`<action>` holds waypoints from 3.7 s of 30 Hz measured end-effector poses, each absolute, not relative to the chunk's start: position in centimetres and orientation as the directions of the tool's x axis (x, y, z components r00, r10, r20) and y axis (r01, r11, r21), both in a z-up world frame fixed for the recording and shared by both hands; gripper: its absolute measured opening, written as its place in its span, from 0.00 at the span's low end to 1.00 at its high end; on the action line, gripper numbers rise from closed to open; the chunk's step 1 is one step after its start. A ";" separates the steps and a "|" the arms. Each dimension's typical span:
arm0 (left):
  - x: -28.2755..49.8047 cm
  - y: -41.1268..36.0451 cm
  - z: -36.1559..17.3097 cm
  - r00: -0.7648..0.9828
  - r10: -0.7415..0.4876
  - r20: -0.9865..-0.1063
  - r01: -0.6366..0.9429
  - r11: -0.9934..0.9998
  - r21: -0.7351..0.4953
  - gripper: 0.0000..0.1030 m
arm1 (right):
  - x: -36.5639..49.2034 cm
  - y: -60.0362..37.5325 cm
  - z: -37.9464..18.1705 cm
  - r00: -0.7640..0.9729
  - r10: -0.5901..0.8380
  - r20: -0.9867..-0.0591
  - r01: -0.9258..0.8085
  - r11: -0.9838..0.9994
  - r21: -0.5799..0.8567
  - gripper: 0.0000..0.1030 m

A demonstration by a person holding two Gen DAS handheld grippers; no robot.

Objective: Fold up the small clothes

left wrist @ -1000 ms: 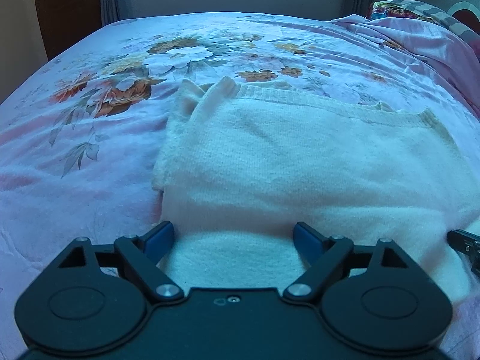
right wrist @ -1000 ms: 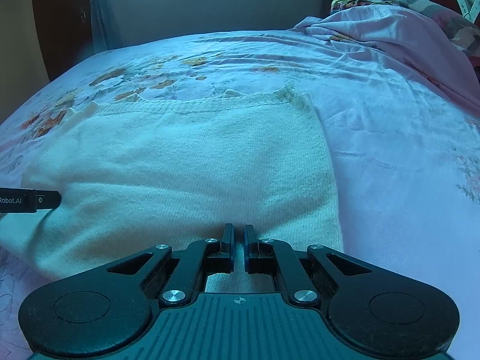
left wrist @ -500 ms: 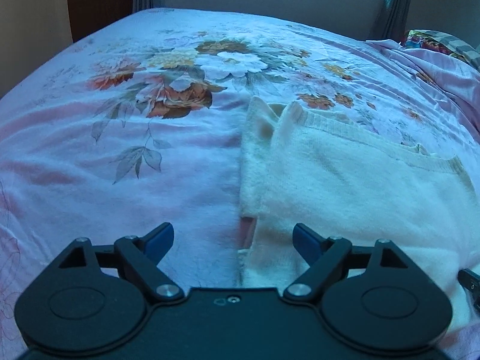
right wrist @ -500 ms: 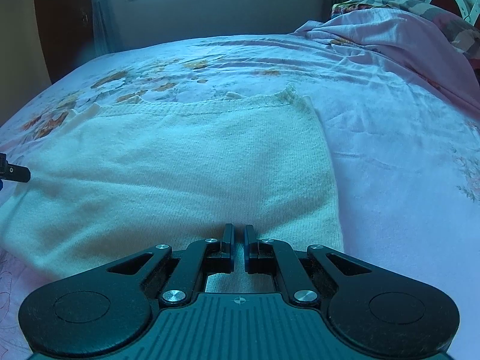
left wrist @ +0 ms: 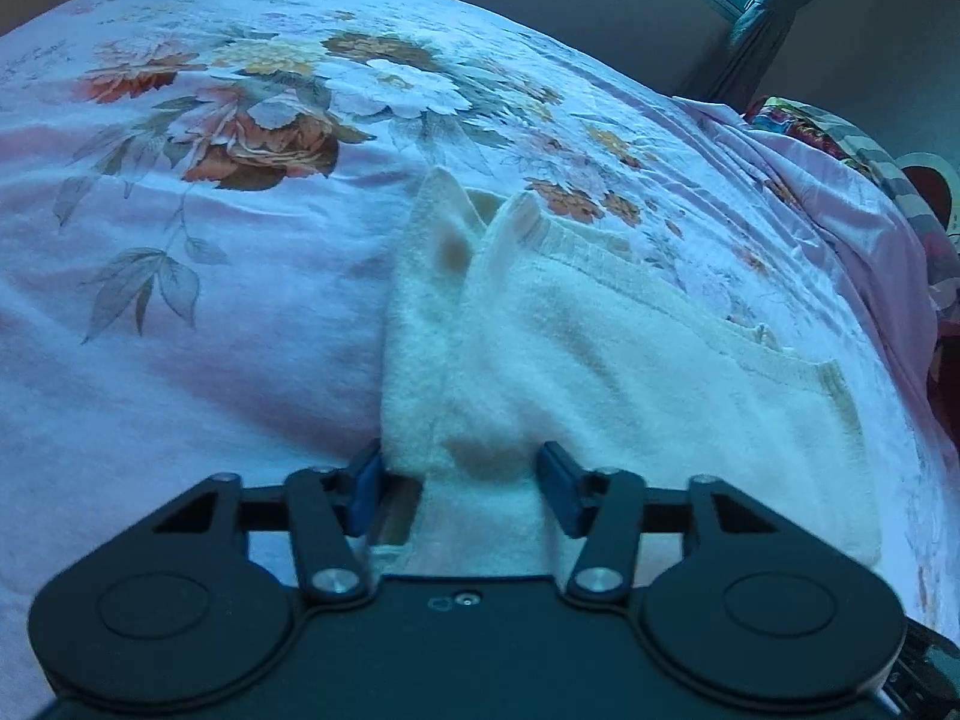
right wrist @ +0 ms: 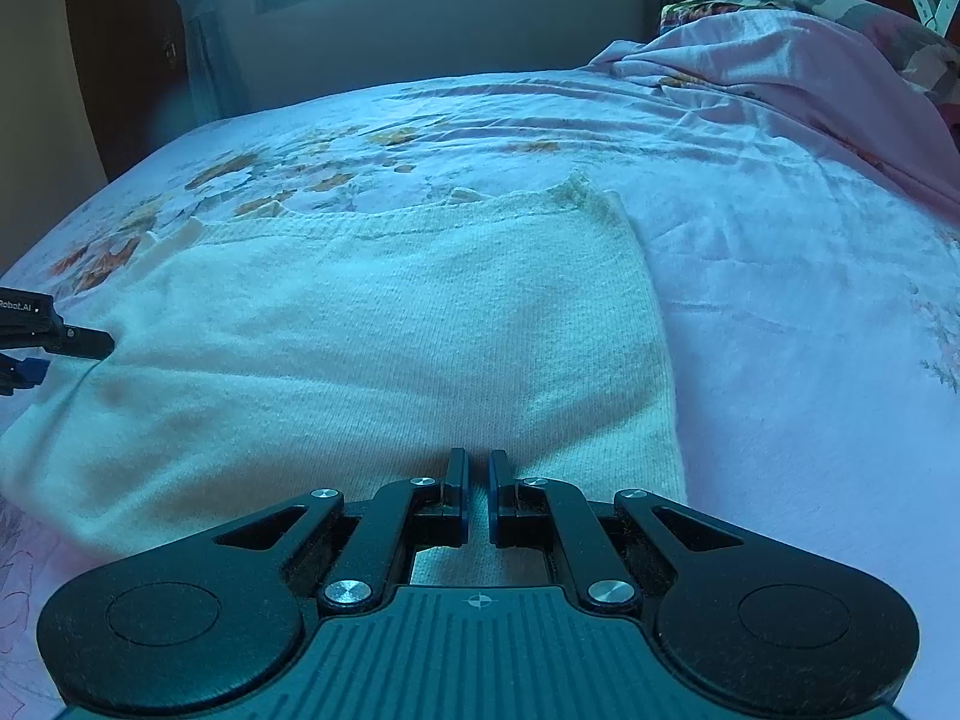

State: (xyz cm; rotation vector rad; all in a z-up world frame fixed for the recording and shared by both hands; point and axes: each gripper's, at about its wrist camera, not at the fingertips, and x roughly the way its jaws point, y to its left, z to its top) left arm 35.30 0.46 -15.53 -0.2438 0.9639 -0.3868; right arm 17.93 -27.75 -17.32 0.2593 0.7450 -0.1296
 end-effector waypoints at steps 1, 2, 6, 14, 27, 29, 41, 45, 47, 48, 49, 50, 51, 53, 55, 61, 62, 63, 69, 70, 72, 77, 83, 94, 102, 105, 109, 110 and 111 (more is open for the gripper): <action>35.4 0.3 -15.6 0.500 -0.440 -0.746 0.215 0.897 -0.385 0.39 | 17.9 -27.8 -17.3 0.730 -0.024 -0.683 0.210 0.959 0.190 0.03; 35.4 0.2 -15.6 0.493 -0.455 -0.742 0.221 0.890 -0.399 0.38 | 17.9 -27.8 -17.3 0.730 -0.023 -0.683 0.211 0.958 0.193 0.03; 35.7 0.6 -16.2 0.467 -0.523 -0.713 0.223 0.850 -0.477 0.39 | 17.9 -28.1 -17.3 0.733 -0.013 -0.680 0.214 0.954 0.212 0.03; 36.0 0.2 -16.6 0.499 -0.481 -0.721 0.186 0.872 -0.453 0.25 | 18.8 -28.1 -15.6 0.735 0.004 -0.678 0.189 0.959 0.211 0.03; 32.5 -7.1 -9.3 0.541 -0.459 -0.705 0.351 0.885 -0.306 0.11 | 23.8 -25.8 -16.2 0.707 0.090 -0.701 0.088 0.973 0.213 0.03; 31.6 -9.8 -8.4 0.525 -0.477 -0.705 0.391 0.871 -0.298 0.11 | 23.4 -26.9 -15.6 0.712 0.114 -0.693 0.109 0.957 0.270 0.03; 26.5 -22.1 -12.5 0.358 -0.467 -0.808 0.458 0.842 -0.284 0.20 | 17.8 -35.3 -14.4 0.737 0.199 -0.646 0.197 0.851 0.487 0.04; 25.3 -20.1 -9.3 0.353 -0.541 -0.763 0.462 0.810 -0.361 0.24 | 17.2 -35.7 -14.3 0.744 0.226 -0.628 0.184 0.835 0.518 0.04; 24.7 -18.9 -8.2 0.390 -0.527 -0.755 0.470 0.819 -0.329 0.24 | 17.2 -35.6 -14.3 0.744 0.235 -0.626 0.186 0.826 0.531 0.04; 24.6 -18.2 -8.0 0.407 -0.510 -0.758 0.464 0.830 -0.309 0.24 | 16.9 -35.5 -14.4 0.745 0.240 -0.622 0.188 0.820 0.541 0.04; 24.7 -17.6 -7.9 0.426 -0.485 -0.764 0.456 0.844 -0.282 0.24 | 16.9 -35.6 -14.4 0.747 0.250 -0.616 0.192 0.806 0.559 0.04; 24.6 -17.0 -8.1 0.446 -0.457 -0.770 0.446 0.859 -0.252 0.24 | 16.8 -35.7 -14.5 0.747 0.260 -0.611 0.197 0.793 0.577 0.04; 24.4 -16.3 -8.4 0.462 -0.431 -0.775 0.433 0.872 -0.227 0.24 | 16.8 -35.7 -14.5 0.748 0.269 -0.607 0.201 0.780 0.593 0.04; 24.0 -15.0 -9.2 0.485 -0.393 -0.781 0.411 0.891 -0.194 0.24 | 16.9 -35.7 -14.4 0.750 0.279 -0.600 0.198 0.770 0.607 0.05; 23.2 -14.2 -10.3 0.514 -0.349 -0.784 0.401 0.905 -0.140 0.24 | 17.3 -35.5 -14.4 0.748 0.271 -0.606 0.204 0.775 0.598 0.32; 21.9 -14.4 -13.0 0.509 -0.331 -0.795 0.424 0.900 -0.103 0.24 | 19.5 -35.0 -14.3 0.763 0.254 -0.594 0.196 0.785 0.588 0.71; 22.0 -14.3 -13.0 0.506 -0.338 -0.794 0.422 0.899 -0.113 0.27 | 20.0 -34.9 -14.4 0.757 0.256 -0.601 0.200 0.785 0.586 0.59; 22.1 -14.1 -13.0 0.499 -0.348 -0.794 0.416 0.900 -0.133 0.27 | 20.6 -34.9 -14.7 0.751 0.262 -0.605 0.202 0.782 0.589 0.51; 22.4 -13.1 -13.3 0.482 -0.387 -0.786 0.409 0.893 -0.188 0.28 | 22.6 -35.1 -16.0 0.743 0.269 -0.613 0.213 0.773 0.597 0.47; 22.4 -13.1 -13.3 0.483 -0.387 -0.785 0.410 0.893 -0.188 0.28 | 22.8 -35.2 -16.1 0.745 0.275 -0.608 0.213 0.765 0.608 0.47; 22.3 -13.3 -13.3 0.486 -0.383 -0.785 0.412 0.893 -0.181 0.30 | 23.4 -35.0 -16.1 0.745 0.280 -0.606 0.204 0.768 0.607 0.41; 22.2 -13.3 -13.2 0.487 -0.381 -0.786 0.422 0.890 -0.170 0.30 | 24.5 -34.1 -15.4 0.749 0.276 -0.602 0.173 0.796 0.580 0.21; 22.3 -13.4 -13.2 0.488 -0.377 -0.787 0.418 0.892 -0.168 0.30 | 26.3 -34.0 -16.2 0.748 0.255 -0.612 0.187 0.805 0.563 0.21; 21.5 -15.1 -12.1 0.509 -0.452 -0.733 0.485 0.854 -0.190 0.30 | 25.8 -32.3 -10.6 0.832 0.113 -0.543 -0.015 0.983 0.180 0.11; 20.7 -17.9 -13.5 0.460 -0.467 -0.755 0.523 0.830 -0.195 0.32 | 26.7 -34.9 -15.4 0.737 0.005 -0.676 0.015 1.000 0.024 0.11; 20.4 -17.3 -13.3 0.453 -0.463 -0.762 0.531 0.826 -0.186 0.32 | 25.6 -35.8 -14.9 0.731 0.024 -0.682 0.050 0.995 0.088 0.12; 20.1 -15.7 -12.4 0.478 -0.460 -0.749 0.508 0.840 -0.191 0.32 | 22.1 -37.3 -12.5 0.735 0.124 -0.667 0.093 0.955 0.281 0.29; 20.0 -15.4 -12.2 0.487 -0.457 -0.745 0.502 0.844 -0.189 0.32 | 20.8 -37.3 -12.1 0.732 0.156 -0.663 0.079 0.947 0.310 0.29; 20.0 -15.2 -12.1 0.493 -0.455 -0.741 0.499 0.846 -0.188 0.32 | 19.6 -36.9 -11.8 0.723 0.171 -0.669 0.070 0.945 0.318 0.29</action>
